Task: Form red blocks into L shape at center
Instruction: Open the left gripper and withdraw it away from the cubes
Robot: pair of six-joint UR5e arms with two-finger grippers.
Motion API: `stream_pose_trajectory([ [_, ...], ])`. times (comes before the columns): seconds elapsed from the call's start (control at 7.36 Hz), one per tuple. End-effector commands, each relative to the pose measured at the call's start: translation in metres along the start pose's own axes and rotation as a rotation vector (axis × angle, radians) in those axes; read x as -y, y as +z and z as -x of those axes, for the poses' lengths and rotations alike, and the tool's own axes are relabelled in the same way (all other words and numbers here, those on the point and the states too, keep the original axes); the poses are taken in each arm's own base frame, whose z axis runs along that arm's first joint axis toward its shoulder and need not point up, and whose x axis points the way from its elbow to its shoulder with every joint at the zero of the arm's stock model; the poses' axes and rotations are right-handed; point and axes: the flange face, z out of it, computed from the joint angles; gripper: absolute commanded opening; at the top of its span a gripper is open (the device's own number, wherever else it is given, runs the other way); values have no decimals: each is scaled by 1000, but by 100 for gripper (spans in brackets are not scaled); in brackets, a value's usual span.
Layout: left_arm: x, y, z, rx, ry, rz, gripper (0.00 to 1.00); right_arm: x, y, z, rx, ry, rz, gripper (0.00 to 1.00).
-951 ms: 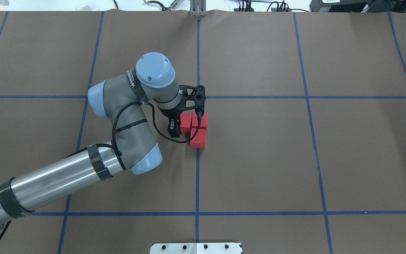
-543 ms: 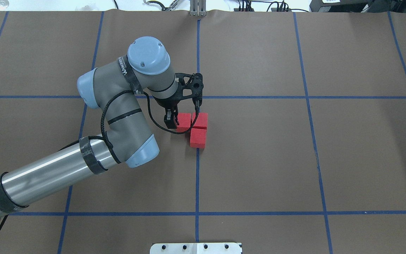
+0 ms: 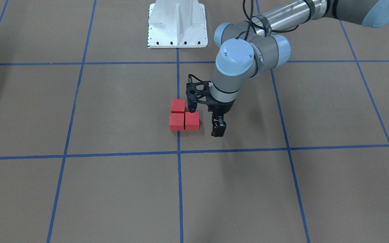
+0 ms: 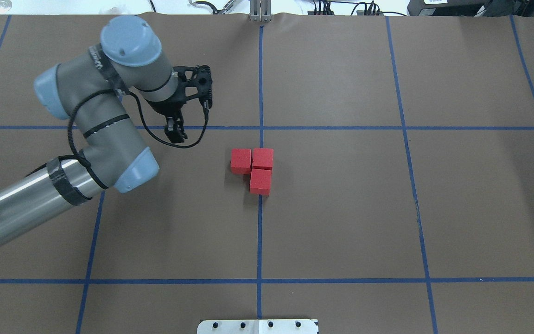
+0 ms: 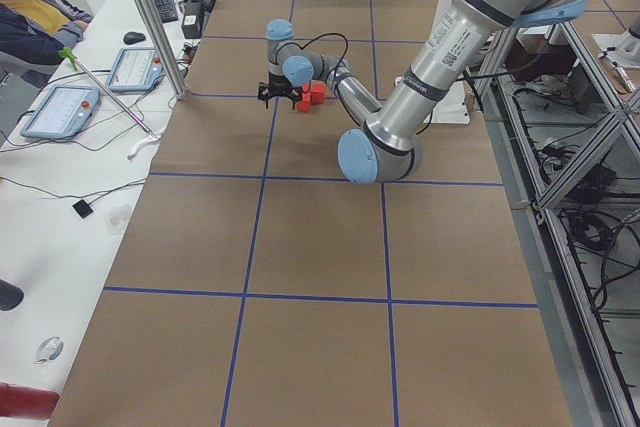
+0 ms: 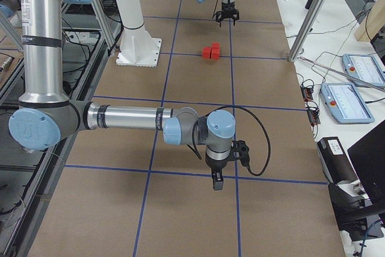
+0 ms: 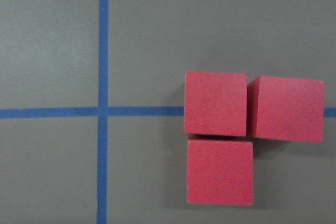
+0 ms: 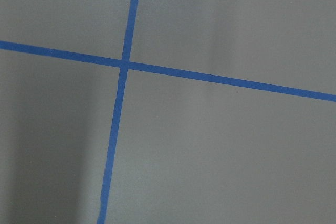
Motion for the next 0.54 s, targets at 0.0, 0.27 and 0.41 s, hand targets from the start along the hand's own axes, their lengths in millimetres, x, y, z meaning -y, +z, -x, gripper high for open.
stream_pose_trajectory([
  [0.0, -136, -14, 48, 16, -167, 65, 100, -1, 3, -2, -1, 4, 6, 99],
  [0.27, -331, -46, 82, -64, -461, 71, 100, -1, 5, -4, -2, 2, 9, 99],
  [0.41, -428, -71, 83, -48, -608, 77, 100, -1, 5, -4, -2, 2, 9, 99],
])
